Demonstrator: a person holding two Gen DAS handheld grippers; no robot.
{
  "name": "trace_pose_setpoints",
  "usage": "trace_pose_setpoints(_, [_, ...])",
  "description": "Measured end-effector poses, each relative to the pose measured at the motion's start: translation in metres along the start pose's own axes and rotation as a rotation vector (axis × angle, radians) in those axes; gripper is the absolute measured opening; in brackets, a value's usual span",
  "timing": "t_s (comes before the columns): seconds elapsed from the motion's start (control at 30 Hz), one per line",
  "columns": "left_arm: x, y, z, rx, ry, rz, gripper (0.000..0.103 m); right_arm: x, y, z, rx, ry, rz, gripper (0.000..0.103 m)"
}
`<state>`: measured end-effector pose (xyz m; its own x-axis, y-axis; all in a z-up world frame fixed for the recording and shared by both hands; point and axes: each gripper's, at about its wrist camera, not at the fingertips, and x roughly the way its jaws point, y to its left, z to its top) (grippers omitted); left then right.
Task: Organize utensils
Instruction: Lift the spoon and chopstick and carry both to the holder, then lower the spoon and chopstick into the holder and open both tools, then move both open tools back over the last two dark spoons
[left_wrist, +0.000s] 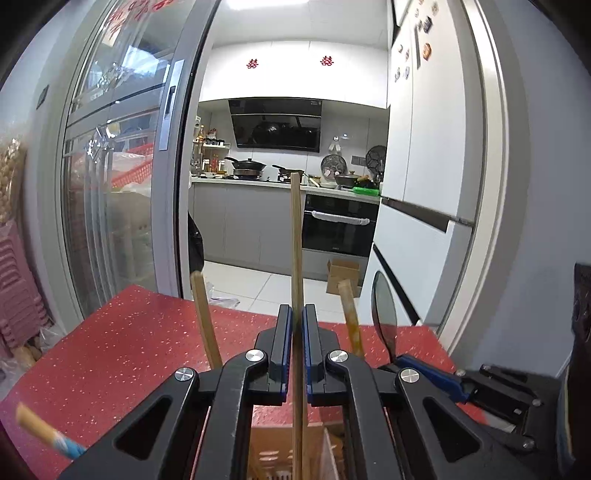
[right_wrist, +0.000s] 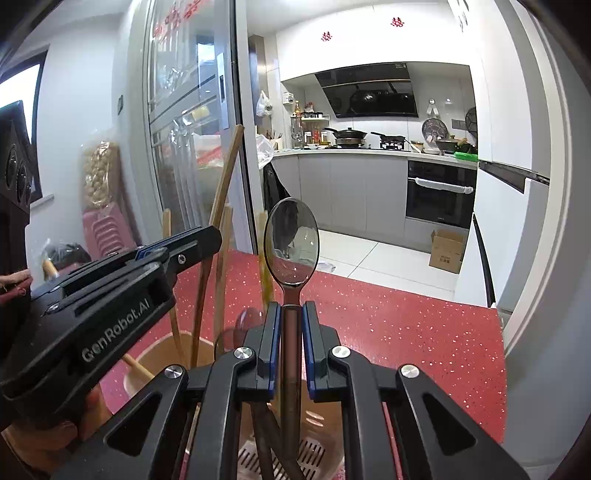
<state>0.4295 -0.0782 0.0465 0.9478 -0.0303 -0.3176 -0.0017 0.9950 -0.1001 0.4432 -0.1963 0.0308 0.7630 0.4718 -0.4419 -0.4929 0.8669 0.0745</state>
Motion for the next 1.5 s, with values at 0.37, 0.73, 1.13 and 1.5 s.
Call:
trace_pose_setpoints(0.37, [-0.016, -0.004, -0.016, 0.059, 0.032, 0.016, 0.034, -0.003, -0.003, -0.018, 0.011, 0.043, 0.014, 0.013])
trace_pose_setpoints(0.73, [-0.059, -0.003, -0.016, 0.048, 0.036, -0.009, 0.034, -0.011, -0.002, -0.014, 0.024, 0.063, 0.014, 0.035])
trace_pose_setpoints(1.13, [-0.127, 0.017, -0.030, 0.025, 0.102, -0.032, 0.034, -0.054, -0.004, -0.019, 0.152, 0.084, 0.018, 0.048])
trace_pose_setpoints(1.5, [-0.165, 0.047, -0.062, 0.028, 0.224, -0.005, 0.062, -0.087, 0.024, -0.066, 0.229, 0.208, 0.032, 0.055])
